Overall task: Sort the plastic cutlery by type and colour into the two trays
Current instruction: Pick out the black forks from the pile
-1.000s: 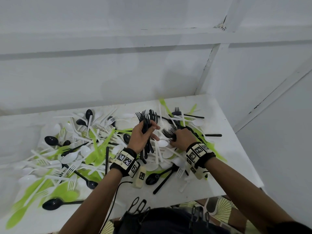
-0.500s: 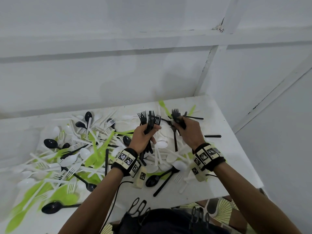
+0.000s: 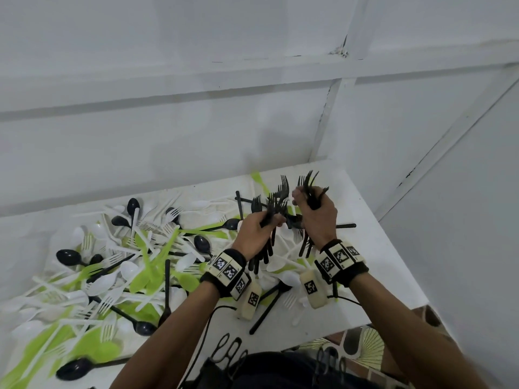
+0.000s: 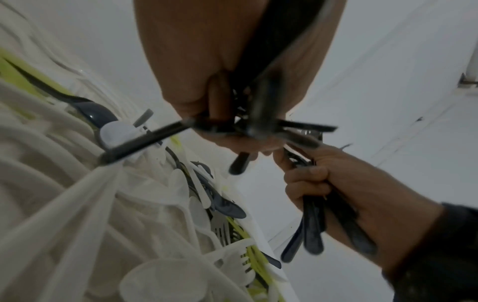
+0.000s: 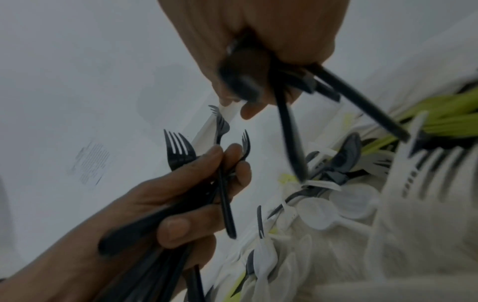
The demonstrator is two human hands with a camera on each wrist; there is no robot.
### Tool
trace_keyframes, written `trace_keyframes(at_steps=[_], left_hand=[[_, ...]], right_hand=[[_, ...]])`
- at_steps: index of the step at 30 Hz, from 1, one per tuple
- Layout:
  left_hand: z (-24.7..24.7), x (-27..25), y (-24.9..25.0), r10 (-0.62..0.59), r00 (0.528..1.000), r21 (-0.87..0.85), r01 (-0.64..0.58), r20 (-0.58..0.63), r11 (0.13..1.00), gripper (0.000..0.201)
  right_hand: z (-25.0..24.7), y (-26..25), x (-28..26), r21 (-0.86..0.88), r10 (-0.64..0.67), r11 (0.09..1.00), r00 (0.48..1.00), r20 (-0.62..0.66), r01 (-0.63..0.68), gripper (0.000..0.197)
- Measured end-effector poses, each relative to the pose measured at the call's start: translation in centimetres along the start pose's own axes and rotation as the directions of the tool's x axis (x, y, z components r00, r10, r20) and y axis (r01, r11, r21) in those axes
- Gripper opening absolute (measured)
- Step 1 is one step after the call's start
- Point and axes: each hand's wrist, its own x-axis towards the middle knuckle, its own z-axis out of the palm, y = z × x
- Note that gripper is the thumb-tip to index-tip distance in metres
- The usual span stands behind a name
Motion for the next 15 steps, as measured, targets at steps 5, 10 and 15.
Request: trace_keyframes(at_steps=[5,10,15], left_hand=[[0.1,0.0,1.7,-0.067,0.991,-0.001,0.067,0.115,0.998,0.026],[0.2,-0.4,3.1,-0.089,0.969,0.013,0.088,0.229,0.996,0.026],[-0.7,0.4,2.8,-0.099,0.968,0.042,0.092,0.229,0.995,0.025]], right_hand=[[-0.3,0.9,-1.6,0.024,0.03,0.999,0.989,0.142,-0.034,0.009],[-0.9,1.4,-1.5,-0.058,0.036,0.998,0.974,0.223,-0.023,0.011],[-1.9,0.9,-0.4,-0.082,0.002,0.997,0.988,0.153,0.01,0.015]])
